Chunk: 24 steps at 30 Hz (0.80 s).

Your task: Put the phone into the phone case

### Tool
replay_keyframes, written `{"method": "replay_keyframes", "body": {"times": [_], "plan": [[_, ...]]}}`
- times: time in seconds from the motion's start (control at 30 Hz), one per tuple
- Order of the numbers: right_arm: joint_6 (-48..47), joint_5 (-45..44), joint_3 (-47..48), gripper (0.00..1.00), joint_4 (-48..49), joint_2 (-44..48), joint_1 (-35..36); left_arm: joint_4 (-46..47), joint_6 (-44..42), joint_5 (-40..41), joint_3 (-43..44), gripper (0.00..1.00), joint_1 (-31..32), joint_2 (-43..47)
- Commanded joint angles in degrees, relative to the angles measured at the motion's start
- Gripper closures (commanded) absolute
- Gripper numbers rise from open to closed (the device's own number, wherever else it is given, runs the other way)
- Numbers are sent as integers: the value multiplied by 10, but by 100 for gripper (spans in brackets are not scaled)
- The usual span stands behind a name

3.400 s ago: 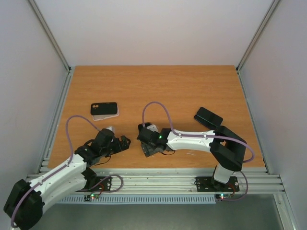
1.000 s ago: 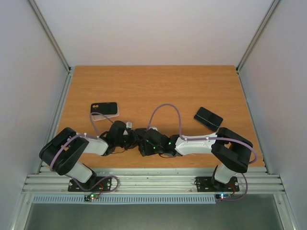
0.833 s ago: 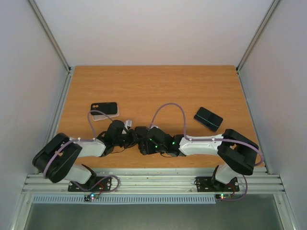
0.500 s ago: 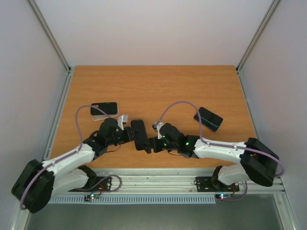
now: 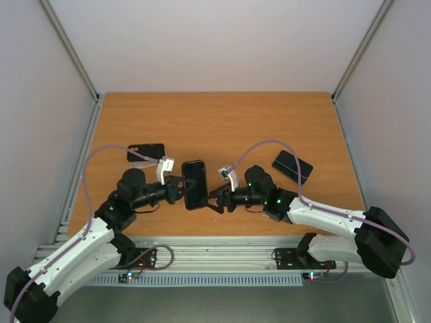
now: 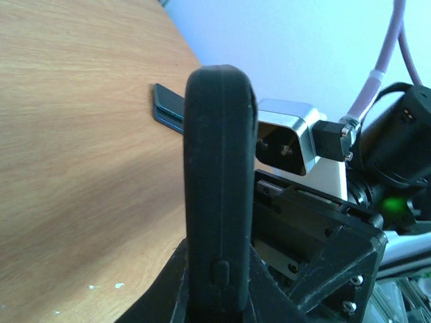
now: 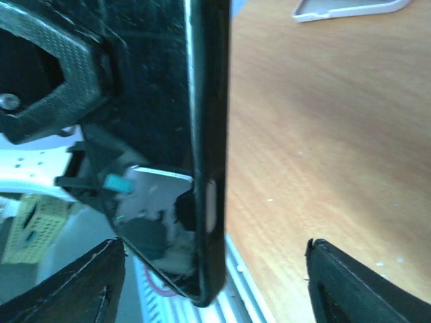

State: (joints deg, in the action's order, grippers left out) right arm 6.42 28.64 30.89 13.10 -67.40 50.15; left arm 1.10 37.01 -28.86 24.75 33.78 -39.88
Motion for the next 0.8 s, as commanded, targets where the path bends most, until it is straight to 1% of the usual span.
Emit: {"method": "replay_keyframes", "body": {"times": [0.0, 0.13, 0.27, 0.33, 0.47, 0.6, 0.7, 0.77], "plan": [[-21, 84, -1, 31, 72, -3, -2, 74, -17, -56, 24, 98, 0, 15], [-21, 119, -4, 42, 99, -15, -1, 97, -5, -65, 21, 98, 0, 17], [-22, 140, -11, 46, 118, -16, -1, 109, 1, -66, 20, 98, 0, 26], [-24, 144, -14, 50, 123, -17, -1, 119, 6, -63, 16, 98, 0, 33], [-24, 147, -20, 56, 135, -18, -2, 144, 18, -60, 7, 99, 0, 36], [-19, 150, -29, 71, 150, -19, -6, 141, 15, -60, 5, 99, 0, 36], [-10, 154, -34, 79, 161, -16, -14, 111, -6, -51, 7, 100, 0, 37], [-4, 159, -35, 88, 165, -15, -19, 92, -22, -43, 7, 99, 0, 38]]}}
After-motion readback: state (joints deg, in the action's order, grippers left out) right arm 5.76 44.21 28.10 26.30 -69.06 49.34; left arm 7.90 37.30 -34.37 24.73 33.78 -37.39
